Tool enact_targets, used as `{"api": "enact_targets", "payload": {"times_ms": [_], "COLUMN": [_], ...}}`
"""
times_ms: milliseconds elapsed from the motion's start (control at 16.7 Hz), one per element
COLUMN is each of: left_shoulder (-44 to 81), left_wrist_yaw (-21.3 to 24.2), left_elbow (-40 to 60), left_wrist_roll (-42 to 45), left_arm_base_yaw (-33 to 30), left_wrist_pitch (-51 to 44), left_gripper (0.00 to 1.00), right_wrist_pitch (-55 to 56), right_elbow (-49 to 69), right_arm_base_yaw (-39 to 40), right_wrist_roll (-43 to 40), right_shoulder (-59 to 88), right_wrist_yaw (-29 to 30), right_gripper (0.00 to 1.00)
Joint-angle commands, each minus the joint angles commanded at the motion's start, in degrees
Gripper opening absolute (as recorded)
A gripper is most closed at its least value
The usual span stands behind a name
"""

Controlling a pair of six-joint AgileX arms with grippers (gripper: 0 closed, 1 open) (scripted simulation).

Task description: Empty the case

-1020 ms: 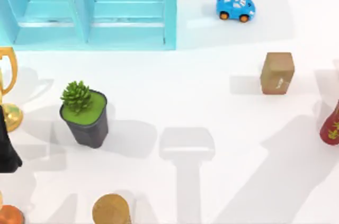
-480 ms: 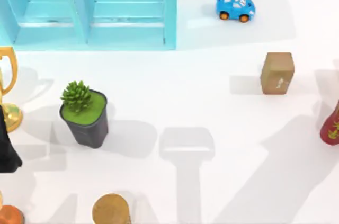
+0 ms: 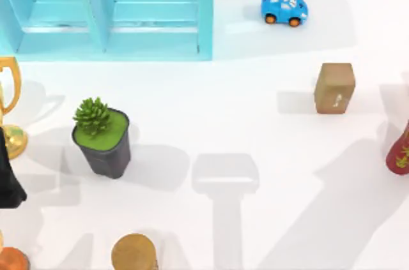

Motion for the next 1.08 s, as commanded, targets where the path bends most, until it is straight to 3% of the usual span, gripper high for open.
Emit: {"api": "enact_targets", "payload": {"times_ms": [1080], "left_shoulder": [0.0], "left_wrist_yaw": [0.0], "left_elbow": [0.0], "left_wrist_roll": [0.0], "left_arm_base_yaw": [0.0], "left_wrist_pitch": [0.0], "left_gripper": [1.0], "right_wrist_pitch": [-28.6], "right_elbow": [27.0], "right_arm_base_yaw": [-0.3], "right_wrist_roll": [-0.2], "right_shoulder": [-1.4], "right_wrist_yaw": [0.0], "right_gripper": [0.0]}}
